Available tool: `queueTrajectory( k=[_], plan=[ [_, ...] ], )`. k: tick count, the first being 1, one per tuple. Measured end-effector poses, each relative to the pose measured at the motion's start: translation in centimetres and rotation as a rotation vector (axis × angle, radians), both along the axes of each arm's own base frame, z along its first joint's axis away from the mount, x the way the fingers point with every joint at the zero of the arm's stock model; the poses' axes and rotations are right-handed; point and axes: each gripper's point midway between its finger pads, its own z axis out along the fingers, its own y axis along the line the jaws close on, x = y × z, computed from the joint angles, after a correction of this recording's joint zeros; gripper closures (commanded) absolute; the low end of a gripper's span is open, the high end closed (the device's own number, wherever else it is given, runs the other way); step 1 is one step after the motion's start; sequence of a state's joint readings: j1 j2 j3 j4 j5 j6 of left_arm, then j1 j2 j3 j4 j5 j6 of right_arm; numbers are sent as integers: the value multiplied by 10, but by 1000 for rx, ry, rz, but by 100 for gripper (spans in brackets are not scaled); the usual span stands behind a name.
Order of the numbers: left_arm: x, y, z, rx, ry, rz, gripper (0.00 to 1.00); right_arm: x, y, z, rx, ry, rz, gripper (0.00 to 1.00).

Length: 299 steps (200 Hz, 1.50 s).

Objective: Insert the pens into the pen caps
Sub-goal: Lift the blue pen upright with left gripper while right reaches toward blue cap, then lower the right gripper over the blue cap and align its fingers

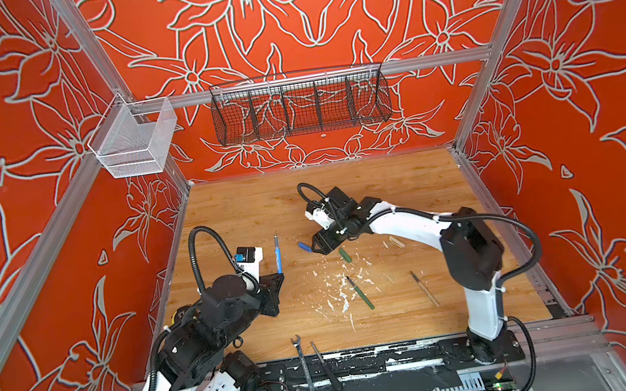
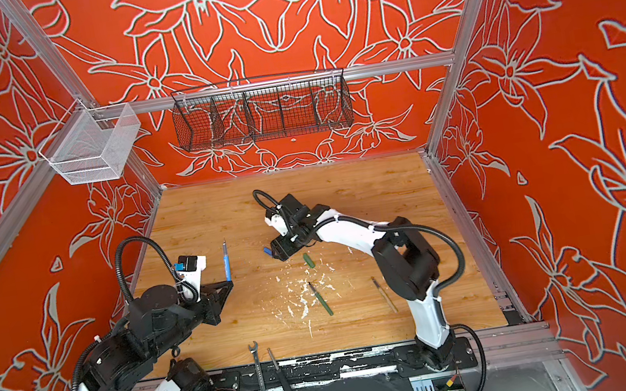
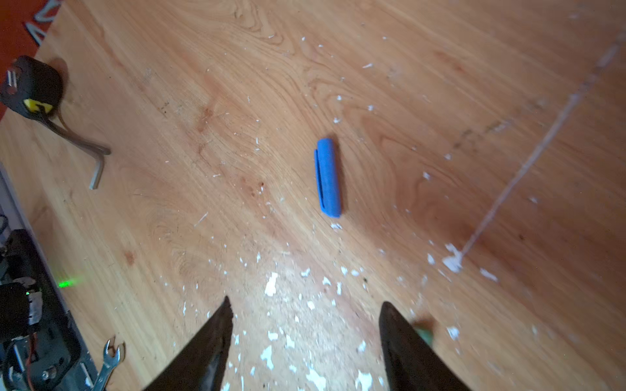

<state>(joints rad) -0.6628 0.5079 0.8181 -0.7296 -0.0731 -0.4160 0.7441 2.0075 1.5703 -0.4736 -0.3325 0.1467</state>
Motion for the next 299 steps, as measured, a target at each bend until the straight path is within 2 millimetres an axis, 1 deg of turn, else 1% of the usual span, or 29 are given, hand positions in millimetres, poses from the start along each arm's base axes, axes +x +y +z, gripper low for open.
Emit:
queueTrajectory(
  k=[15, 35, 65, 79, 112, 142, 163, 193, 221, 237, 255, 299],
  plan=[
    [-2, 0, 1, -4, -3, -7, 100, 7, 15, -11, -3, 5, 27, 29],
    [-7, 3, 5, -11, -20, -11, 100, 16, 29, -22, -11, 10, 51, 29],
    [-14, 8, 21, -40, -61, -14, 100, 29, 43, -34, -22, 18, 70, 29],
    [-16, 9, 26, -53, -73, -18, 100, 33, 46, -39, -28, 21, 77, 29],
    [-17, 8, 27, -58, -72, -29, 100, 34, 51, -51, -48, 42, 97, 29],
    [-17, 7, 28, -59, -71, -33, 100, 30, 56, -61, -56, 64, 124, 29],
    [-17, 7, 29, -55, -73, -34, 100, 29, 65, -57, -39, 69, 148, 29],
    [-15, 5, 31, -42, -71, -39, 100, 19, 75, -59, -28, 88, 202, 29],
    [-15, 6, 33, -35, -79, -36, 100, 3, 78, -60, -32, 118, 251, 29],
    [-15, 8, 35, -33, -88, -30, 100, -2, 78, -60, -34, 120, 269, 30],
    [-15, 11, 37, -30, -101, -24, 100, -11, 72, -61, -45, 135, 280, 31],
    [-16, 15, 38, -17, -114, -14, 100, -40, 44, -63, -114, 184, 291, 35]
  ],
)
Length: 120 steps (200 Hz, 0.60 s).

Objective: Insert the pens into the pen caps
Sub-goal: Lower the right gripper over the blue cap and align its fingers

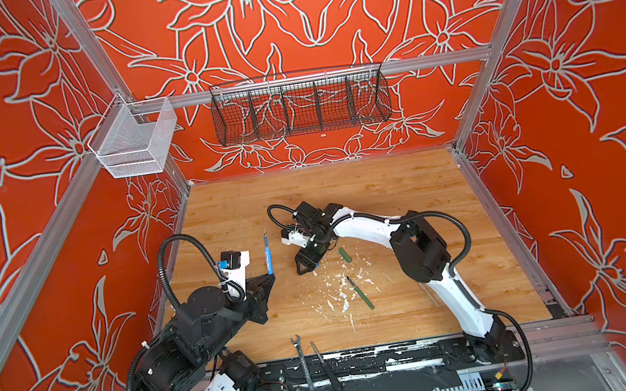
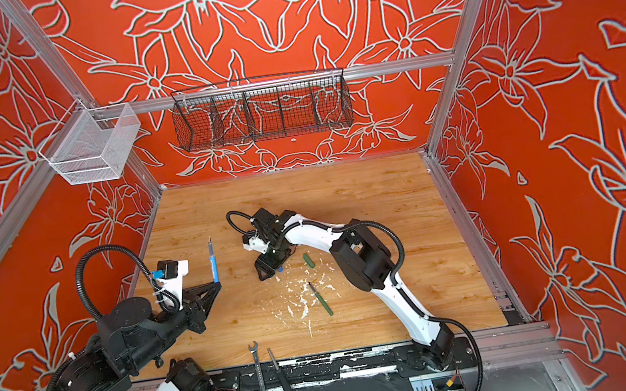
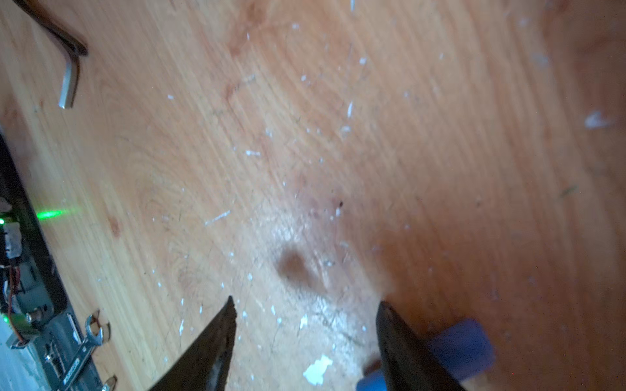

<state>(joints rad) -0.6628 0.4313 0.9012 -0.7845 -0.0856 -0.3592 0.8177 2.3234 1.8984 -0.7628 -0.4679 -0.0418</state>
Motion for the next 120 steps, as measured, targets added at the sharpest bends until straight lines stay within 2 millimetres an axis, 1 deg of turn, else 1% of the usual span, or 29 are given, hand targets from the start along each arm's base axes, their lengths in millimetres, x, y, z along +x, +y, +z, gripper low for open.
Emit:
queueTrajectory(
  k=[38, 50, 60, 79, 97, 107, 120],
  plan=[
    [1, 2, 0, 11, -6, 8, 100, -17, -23, 3, -48, 17, -24, 38],
    [2, 2, 0, 17, -9, 11, 100, -20, -30, 10, -55, 7, -52, 39],
    [2, 3, 0, 23, -12, 12, 100, -20, -36, 21, -57, -14, -83, 41],
    [3, 5, 0, 26, -17, 22, 100, -12, -46, 47, -66, -99, -166, 42],
    [1, 8, 2, 20, -28, 30, 100, 1, -52, 72, -84, -195, -258, 43],
    [0, 9, 3, 15, -35, 32, 100, 7, -52, 79, -96, -233, -298, 43],
    [0, 10, 4, 13, -38, 33, 100, 15, -52, 81, -127, -272, -336, 46]
  ],
)
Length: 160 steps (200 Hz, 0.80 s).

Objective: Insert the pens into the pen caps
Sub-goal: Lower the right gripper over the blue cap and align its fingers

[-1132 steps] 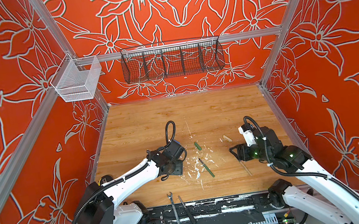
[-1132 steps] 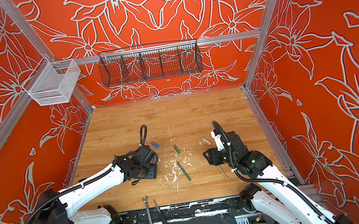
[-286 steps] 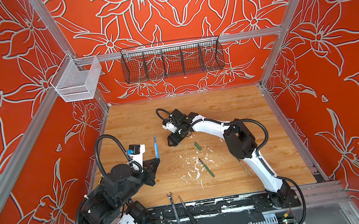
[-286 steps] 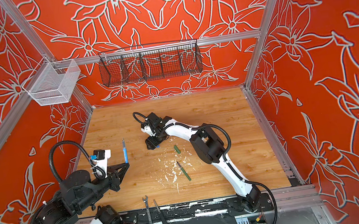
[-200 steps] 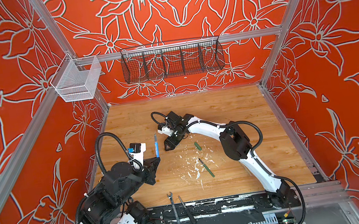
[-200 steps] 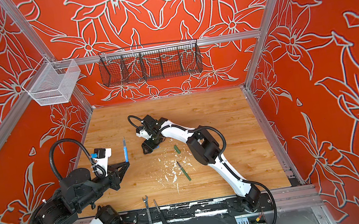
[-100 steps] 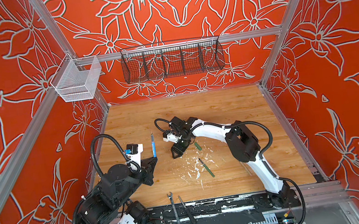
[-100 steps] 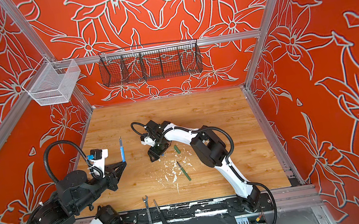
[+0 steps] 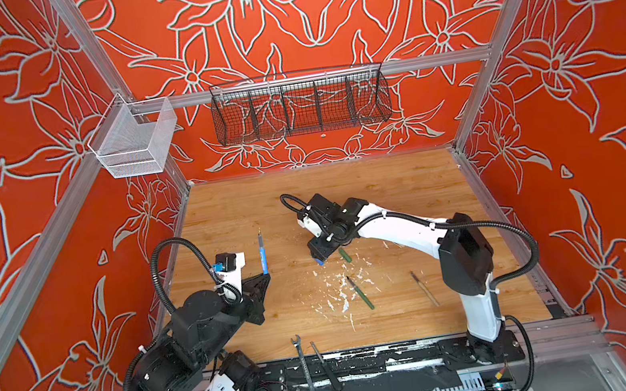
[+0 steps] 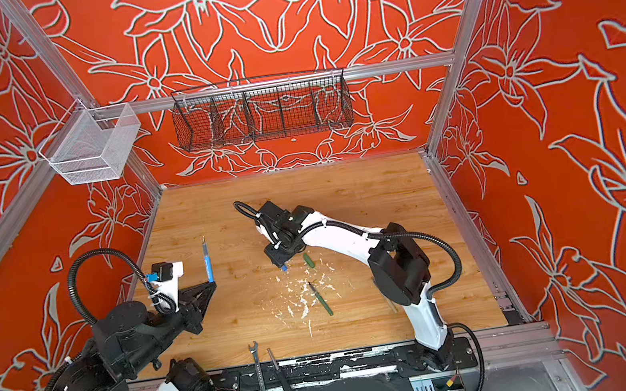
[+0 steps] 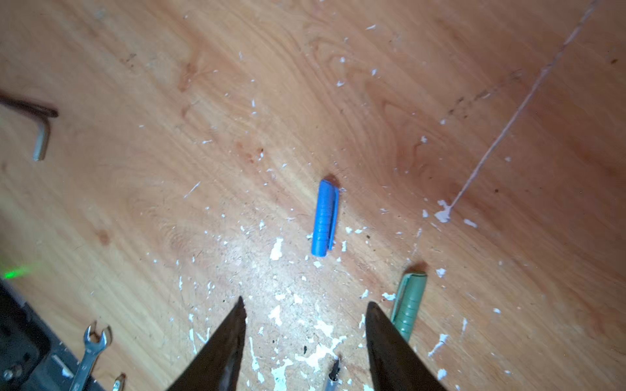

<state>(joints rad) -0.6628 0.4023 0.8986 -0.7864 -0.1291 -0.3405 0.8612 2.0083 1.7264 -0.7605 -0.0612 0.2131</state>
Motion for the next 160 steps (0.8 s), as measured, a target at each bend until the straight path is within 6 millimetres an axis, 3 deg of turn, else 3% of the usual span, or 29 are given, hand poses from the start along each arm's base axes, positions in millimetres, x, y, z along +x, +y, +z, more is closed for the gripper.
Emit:
queueTrajectory(
  k=[27, 48, 76, 160],
  plan=[
    [0, 0, 0, -1, 0, -1, 100, 12, 13, -15, -87, -27, -18, 54],
    [-1, 0, 0, -3, -2, -3, 100, 14, 25, -36, -160, -27, 1, 55],
    [-2, 1, 2, -9, -10, -3, 100, 5, 22, -59, -250, -6, 20, 59],
    [-1, 0, 0, -2, -2, -2, 100, 11, 20, -61, -305, -23, 22, 65]
  ],
)
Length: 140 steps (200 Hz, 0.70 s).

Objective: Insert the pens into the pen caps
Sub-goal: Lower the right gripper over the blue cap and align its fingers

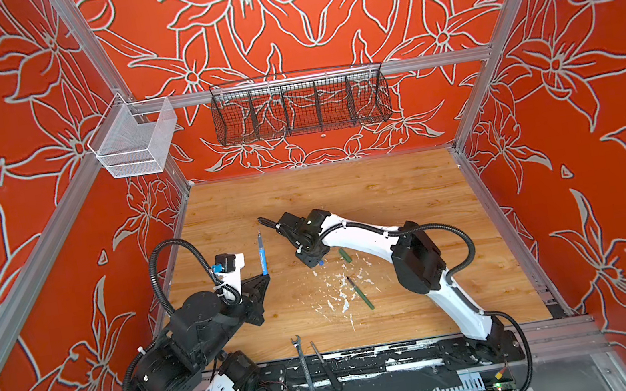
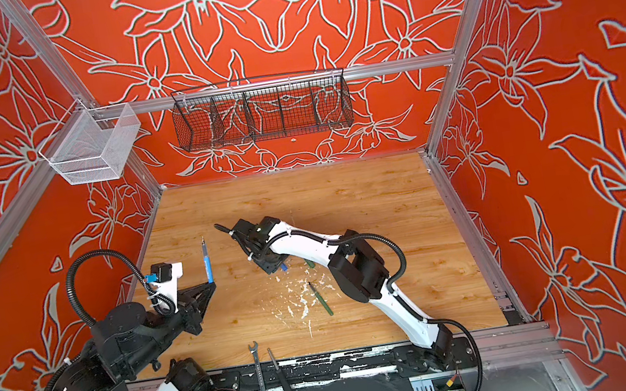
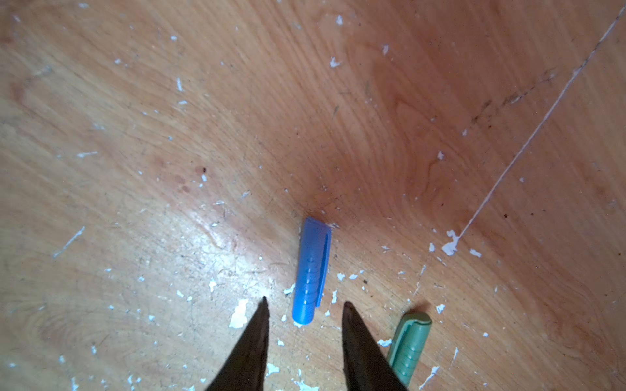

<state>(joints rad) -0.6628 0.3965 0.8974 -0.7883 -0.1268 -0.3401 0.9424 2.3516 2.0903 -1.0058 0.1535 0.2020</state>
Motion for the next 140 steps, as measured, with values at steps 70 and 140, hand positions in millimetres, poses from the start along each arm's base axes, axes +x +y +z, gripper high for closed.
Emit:
queueTrajectory(
  k=[70, 140],
  plan=[
    [0, 0, 0, 1, 0, 1, 100, 5, 0, -13, -36, -3, 0, 69],
    [0, 0, 0, 1, 0, 1, 100, 6, -4, -20, -78, 1, -1, 71]
  ],
)
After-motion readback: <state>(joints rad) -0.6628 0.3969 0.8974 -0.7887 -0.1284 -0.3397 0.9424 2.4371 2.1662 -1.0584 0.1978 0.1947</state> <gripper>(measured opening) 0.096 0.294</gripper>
